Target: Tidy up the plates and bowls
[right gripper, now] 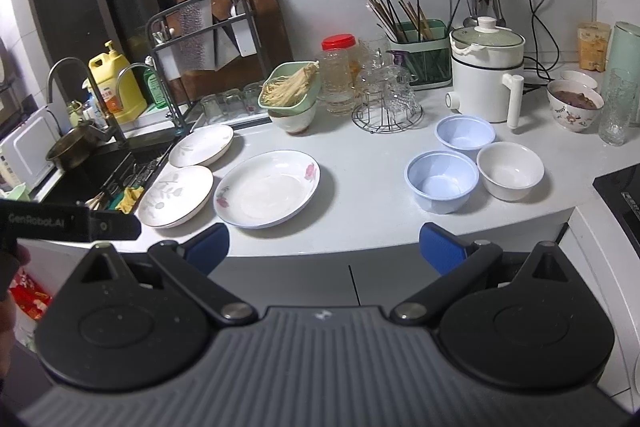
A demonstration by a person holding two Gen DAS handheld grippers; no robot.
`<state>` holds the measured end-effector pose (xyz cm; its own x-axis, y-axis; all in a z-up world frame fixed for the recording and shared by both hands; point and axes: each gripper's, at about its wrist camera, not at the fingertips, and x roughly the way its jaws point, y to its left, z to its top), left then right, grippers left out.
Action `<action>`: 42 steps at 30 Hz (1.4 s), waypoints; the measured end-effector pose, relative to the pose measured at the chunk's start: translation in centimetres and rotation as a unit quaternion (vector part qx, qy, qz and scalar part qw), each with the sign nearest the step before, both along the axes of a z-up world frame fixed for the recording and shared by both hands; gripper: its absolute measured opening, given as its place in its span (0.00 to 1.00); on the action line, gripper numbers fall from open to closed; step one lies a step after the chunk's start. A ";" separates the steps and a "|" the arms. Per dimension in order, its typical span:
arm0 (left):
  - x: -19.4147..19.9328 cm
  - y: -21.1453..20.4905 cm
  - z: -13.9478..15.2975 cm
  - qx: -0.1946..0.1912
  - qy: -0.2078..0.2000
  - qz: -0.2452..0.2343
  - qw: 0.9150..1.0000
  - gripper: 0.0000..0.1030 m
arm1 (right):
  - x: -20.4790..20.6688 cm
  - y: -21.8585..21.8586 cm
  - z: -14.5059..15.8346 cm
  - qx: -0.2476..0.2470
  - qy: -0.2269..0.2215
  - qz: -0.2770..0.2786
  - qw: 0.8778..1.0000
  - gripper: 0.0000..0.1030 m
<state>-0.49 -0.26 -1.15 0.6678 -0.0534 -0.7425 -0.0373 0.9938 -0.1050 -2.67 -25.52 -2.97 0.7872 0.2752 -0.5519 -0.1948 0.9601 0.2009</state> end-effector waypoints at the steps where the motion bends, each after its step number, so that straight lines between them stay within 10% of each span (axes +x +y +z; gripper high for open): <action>1: 0.0 0.0 0.0 -0.002 0.002 0.001 1.000 0.97 | 0.0 0.0 0.0 -0.001 0.001 0.001 1.000 1.00; 42: 12.9 11.6 -3.2 0.004 0.032 -0.023 0.999 0.97 | 9.6 9.5 -2.0 0.027 0.065 -0.039 0.997 1.00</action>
<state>12.45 11.38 -4.31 0.6152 -0.0767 -0.7846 0.0028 0.9955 -0.0951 6.93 -16.02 -4.96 0.7300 0.2480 -0.6369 -0.0898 0.9585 0.2704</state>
